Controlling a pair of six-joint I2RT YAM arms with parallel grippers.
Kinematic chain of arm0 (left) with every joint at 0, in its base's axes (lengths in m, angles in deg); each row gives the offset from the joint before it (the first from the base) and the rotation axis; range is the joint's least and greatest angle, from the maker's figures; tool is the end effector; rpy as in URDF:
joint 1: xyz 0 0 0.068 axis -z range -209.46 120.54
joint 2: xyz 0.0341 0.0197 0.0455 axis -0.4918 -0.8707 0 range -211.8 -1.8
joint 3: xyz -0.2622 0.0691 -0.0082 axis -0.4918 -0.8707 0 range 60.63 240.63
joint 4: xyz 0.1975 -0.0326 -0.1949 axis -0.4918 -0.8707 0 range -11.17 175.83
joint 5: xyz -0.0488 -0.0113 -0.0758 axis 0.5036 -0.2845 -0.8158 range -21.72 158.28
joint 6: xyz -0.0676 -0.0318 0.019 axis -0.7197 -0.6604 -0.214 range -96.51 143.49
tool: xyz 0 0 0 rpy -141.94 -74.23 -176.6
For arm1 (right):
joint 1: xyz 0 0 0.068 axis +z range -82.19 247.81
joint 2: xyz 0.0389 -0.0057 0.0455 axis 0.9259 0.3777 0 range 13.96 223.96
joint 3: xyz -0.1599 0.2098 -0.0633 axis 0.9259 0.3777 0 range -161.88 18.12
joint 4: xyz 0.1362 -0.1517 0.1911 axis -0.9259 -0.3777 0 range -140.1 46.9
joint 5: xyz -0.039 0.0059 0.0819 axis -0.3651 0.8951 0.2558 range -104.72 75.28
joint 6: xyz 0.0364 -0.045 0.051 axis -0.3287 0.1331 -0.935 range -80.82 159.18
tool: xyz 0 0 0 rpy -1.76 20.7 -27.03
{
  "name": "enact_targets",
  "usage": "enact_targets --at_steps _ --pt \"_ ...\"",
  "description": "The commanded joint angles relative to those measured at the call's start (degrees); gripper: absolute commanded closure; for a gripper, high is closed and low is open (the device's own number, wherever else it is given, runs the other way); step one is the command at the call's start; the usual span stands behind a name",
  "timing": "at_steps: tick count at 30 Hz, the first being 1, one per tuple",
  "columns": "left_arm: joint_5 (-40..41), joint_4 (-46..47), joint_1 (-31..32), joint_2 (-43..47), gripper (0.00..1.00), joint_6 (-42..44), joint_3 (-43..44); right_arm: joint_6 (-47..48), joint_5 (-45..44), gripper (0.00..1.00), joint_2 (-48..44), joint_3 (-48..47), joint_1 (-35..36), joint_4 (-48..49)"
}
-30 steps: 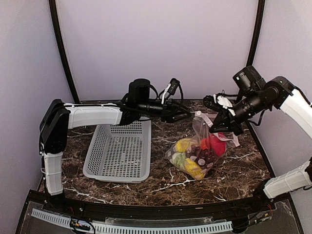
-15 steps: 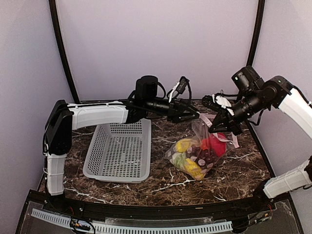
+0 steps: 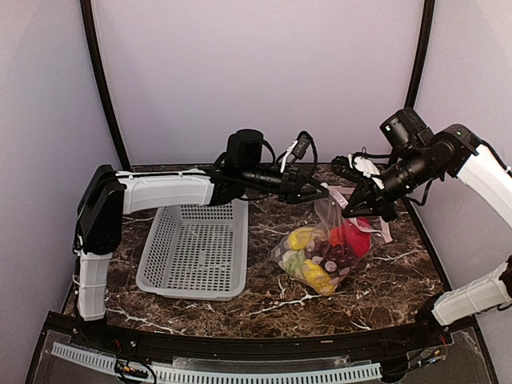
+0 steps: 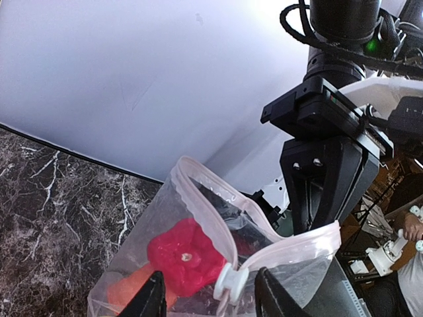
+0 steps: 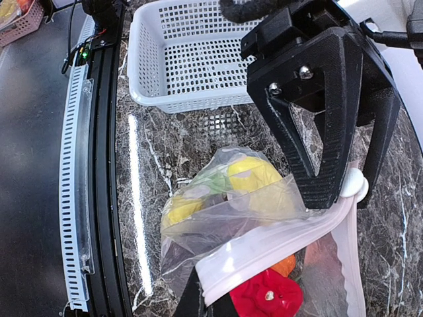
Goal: Place the food in the zip-top bag and seal the zipper
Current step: Hold the zipper food storage bag at the center of the board.
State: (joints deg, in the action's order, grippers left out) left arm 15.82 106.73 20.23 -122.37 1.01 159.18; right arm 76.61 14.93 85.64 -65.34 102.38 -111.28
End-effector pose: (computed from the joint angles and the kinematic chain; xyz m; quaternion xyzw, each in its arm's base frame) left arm 0.3063 -0.4414 0.2938 0.4514 0.5498 -0.6249 0.3217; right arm 0.1926 0.1722 0.3661 -0.6038 0.7052 0.2378 0.2855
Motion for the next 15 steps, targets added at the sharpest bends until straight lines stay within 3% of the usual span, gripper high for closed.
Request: enact_targets --at_steps 1,15 --pt "-3.3 1.8 0.2 0.0 0.57 -1.1 -0.1 -0.4 -0.2 1.00 0.2 -1.3 0.5 0.6" --pt "-5.7 4.9 0.2 -0.7 0.59 -2.5 -2.1 -0.6 -0.9 1.00 0.8 -2.3 0.4 0.6"
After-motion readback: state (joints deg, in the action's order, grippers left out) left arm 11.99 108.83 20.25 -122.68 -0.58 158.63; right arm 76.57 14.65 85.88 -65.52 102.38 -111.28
